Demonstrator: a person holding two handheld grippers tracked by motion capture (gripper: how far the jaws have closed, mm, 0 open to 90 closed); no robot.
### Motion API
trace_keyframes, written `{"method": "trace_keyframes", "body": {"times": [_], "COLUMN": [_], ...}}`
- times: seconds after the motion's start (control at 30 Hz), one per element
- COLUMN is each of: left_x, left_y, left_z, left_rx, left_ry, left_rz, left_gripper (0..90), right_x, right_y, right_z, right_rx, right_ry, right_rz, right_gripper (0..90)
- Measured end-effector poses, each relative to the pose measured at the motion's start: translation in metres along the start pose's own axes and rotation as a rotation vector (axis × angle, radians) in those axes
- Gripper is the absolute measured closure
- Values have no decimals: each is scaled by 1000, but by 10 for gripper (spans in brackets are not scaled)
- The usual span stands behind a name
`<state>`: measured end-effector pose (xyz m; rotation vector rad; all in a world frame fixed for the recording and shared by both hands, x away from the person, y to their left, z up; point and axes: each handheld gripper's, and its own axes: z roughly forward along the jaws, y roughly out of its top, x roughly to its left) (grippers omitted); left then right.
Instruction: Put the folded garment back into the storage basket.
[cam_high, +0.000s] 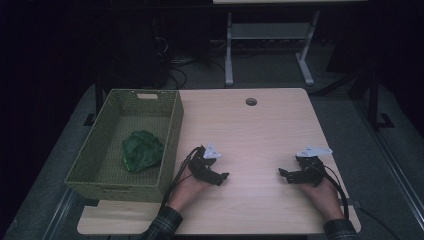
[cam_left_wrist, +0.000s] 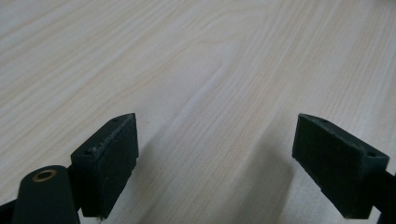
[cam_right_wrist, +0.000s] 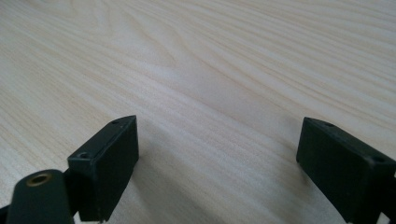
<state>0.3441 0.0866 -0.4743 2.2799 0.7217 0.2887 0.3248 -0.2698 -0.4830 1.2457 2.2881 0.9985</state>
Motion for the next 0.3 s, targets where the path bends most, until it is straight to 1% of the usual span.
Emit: {"method": "trace_keyframes", "body": {"times": [0.07,0.13,0.2,0.3], "left_x": [0,0,0,0], "left_y": [-1,-2,-4,-5], "left_z": [1,1,1,1], "left_rx": [-7,-12,-29,-32], "left_ry": [8,7,5,5], "left_rz": [5,5,7,5], "left_gripper": [140,140,138,138], "right_x": [0,0,0,0], "right_y": [0,0,0,0], "right_z": [0,0,0,0], "right_rx": [0,0,0,1], "right_ry": [0,0,1,1], "right_rz": [0,0,0,1], "right_gripper": [124,124,124,124]}}
